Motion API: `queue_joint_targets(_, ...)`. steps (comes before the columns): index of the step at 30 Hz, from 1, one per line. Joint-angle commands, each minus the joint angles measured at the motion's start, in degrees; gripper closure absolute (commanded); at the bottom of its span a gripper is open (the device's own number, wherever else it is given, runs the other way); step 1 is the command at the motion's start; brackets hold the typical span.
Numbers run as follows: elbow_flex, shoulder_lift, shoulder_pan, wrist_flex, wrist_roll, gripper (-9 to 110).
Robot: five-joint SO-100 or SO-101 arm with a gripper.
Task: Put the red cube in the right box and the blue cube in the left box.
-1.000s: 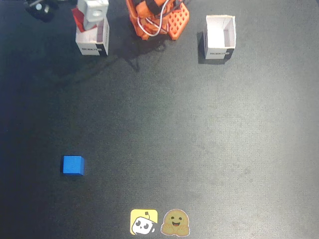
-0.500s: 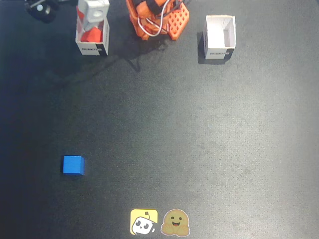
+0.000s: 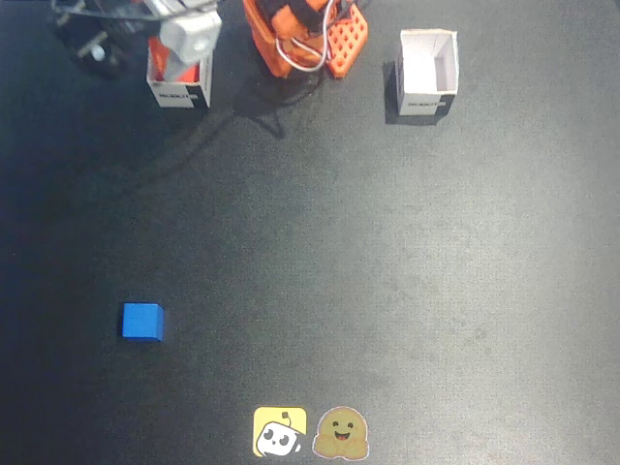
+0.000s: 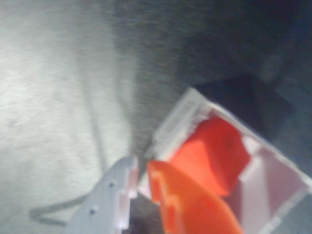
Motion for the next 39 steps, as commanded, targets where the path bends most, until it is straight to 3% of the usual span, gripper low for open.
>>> queue_joint_targets(1,-4.6,0.0,-6.2,-1.4,-1.0,101)
queue_joint_targets(7,-3.9,-0.1,-19.2,-2.9,3.8,101)
queue_joint_targets(19,0.5,3.2,-35.2,-7.0,7.3,101)
queue_joint_targets(30,7.2,11.6,-43.3,-7.9,7.6,101)
queue_joint_targets(39,6.6,10.5,-42.9,-7.8,5.4,101)
